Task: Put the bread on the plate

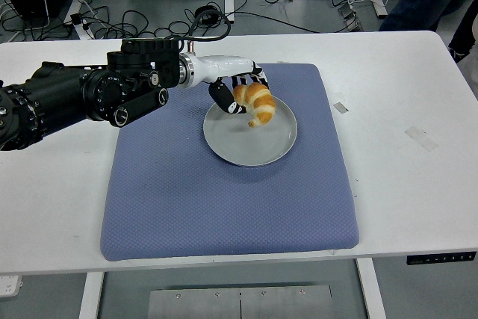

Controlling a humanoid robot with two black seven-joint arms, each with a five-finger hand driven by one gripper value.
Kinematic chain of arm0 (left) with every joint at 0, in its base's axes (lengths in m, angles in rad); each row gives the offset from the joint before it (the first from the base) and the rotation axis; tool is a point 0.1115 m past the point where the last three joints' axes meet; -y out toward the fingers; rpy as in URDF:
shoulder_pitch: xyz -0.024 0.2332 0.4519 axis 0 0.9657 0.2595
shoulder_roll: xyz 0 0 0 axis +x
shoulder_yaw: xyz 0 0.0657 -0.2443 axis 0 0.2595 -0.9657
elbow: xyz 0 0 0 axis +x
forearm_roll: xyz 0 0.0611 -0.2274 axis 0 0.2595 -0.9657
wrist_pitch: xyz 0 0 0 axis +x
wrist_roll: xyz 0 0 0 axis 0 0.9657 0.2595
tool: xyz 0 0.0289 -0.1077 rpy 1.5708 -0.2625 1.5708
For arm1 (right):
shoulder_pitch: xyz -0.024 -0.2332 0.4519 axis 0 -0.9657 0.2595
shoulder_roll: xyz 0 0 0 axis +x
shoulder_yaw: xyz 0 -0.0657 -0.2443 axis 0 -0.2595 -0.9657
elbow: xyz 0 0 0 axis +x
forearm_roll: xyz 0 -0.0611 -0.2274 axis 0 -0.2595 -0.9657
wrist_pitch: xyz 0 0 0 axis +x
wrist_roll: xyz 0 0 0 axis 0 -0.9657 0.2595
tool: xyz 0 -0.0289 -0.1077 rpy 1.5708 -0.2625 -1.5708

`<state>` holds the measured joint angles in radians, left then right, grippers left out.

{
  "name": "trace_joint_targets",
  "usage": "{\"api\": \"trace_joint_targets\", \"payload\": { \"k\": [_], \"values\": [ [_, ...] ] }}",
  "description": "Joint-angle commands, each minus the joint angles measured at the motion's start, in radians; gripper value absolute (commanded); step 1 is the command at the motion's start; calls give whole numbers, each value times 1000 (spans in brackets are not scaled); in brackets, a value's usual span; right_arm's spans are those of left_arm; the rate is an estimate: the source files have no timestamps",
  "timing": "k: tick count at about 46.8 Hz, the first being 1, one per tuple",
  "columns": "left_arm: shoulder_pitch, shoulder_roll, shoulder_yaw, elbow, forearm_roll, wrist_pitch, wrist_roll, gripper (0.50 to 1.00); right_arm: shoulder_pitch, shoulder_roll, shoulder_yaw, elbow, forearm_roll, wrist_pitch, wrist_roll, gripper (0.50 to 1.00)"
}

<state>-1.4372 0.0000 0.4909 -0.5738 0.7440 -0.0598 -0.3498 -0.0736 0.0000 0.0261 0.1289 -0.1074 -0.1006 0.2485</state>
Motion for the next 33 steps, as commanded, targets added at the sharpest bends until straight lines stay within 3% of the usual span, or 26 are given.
{"api": "trace_joint_targets", "payload": {
  "k": [1,33],
  "values": [
    [4,0,11,0,3,0,0,564,0,0,0,0,0,-1,0,1000],
    [20,0,20,0,29,6,-3,571,0,0,0,0,0,-1,0,1000]
  ]
}}
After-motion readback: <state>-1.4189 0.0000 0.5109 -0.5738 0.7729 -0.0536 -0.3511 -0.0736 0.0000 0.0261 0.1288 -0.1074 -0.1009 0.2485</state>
